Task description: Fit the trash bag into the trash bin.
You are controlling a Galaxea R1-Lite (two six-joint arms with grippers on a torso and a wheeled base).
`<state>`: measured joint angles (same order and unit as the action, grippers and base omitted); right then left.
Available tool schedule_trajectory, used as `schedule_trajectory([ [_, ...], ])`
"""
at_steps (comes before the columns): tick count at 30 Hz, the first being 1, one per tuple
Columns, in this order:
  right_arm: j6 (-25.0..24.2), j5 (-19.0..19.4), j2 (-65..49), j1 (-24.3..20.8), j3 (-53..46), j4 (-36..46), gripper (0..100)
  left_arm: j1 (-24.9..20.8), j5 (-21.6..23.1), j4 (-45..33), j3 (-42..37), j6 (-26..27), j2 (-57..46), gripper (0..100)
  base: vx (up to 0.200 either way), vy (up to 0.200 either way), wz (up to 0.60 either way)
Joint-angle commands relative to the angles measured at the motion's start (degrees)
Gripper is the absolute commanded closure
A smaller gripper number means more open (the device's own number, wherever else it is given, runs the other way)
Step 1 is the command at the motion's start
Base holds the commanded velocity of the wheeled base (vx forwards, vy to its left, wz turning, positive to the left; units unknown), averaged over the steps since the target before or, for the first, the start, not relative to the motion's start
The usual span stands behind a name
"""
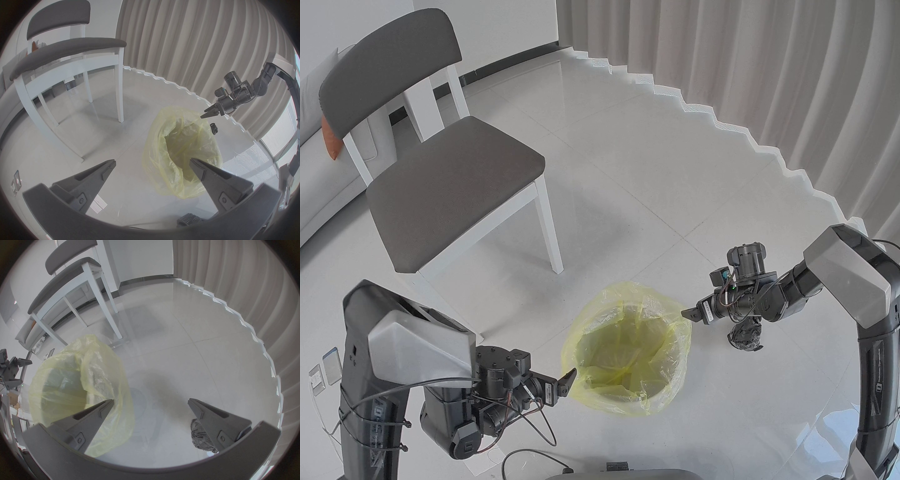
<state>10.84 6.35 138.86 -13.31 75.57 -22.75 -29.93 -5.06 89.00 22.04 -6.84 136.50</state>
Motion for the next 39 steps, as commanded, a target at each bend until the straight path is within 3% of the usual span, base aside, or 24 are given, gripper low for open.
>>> schedule_trajectory([
  [1, -0.11, 0.15, 0.88, -0.05, -0.95, -1.42, 0, 0.31, 0.05, -0.41, 3.71, -0.02, 7.20, 0, 0.000, 0.000, 0.00],
  [13, -0.47, 2.09, 5.19, 0.13, 0.54, -1.69, 0, 2.68, -0.04, -3.31, 8.02, 0.07, 10.81, 0, 0.000, 0.000, 0.00],
  [21, -0.64, 3.05, 12.22, -0.05, 7.75, -0.19, 0, 2.42, -0.04, -15.97, 17.16, 1.39, 10.10, 0, 0.000, 0.000, 0.00],
  [24, -0.73, 4.11, 12.92, 0.22, 12.50, 6.66, 0, 1.98, -0.04, -21.94, 21.03, 2.53, 9.58, 0, 0.000, 0.000, 0.00],
  [31, 0.24, 4.11, 13.01, 1.62, 14.52, 11.76, 0, 2.42, -0.04, -22.82, 20.15, 2.53, 7.82, 0, 0.000, 0.000, 0.00],
  [39, 2.79, 4.11, 5.28, 6.63, 8.63, 12.46, 0, 4.44, 0.49, -21.06, 12.85, 2.36, 2.11, 0, 0.000, 0.000, 0.00],
])
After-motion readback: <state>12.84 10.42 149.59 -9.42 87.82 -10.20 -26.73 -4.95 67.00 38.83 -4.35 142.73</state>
